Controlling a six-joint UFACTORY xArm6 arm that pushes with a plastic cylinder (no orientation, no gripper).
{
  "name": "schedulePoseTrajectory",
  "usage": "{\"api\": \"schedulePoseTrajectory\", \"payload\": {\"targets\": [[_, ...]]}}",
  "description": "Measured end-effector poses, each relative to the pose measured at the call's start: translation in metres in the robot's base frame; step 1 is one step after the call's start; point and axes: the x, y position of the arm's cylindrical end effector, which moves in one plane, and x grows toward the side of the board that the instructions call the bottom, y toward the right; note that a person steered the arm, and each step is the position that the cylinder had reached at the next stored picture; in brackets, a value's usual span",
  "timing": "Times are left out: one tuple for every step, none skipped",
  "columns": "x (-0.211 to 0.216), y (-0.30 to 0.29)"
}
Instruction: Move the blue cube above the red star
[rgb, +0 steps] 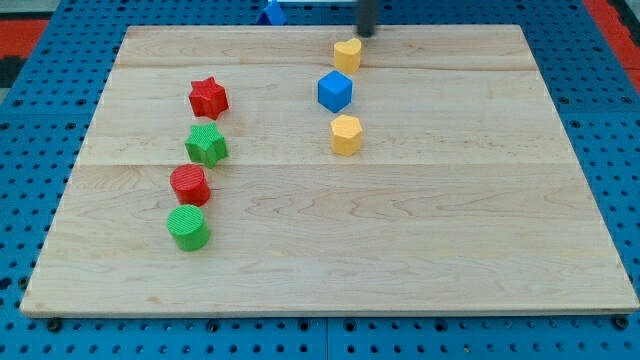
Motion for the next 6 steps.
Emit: {"api": "schedulePoseTrajectory", "payload": {"targets": [[0.069,0.033],[0.099,-0.04],[0.106,-0.077],[0.122,-0.061],[0.131,-0.119],[0.087,-0.168]]}}
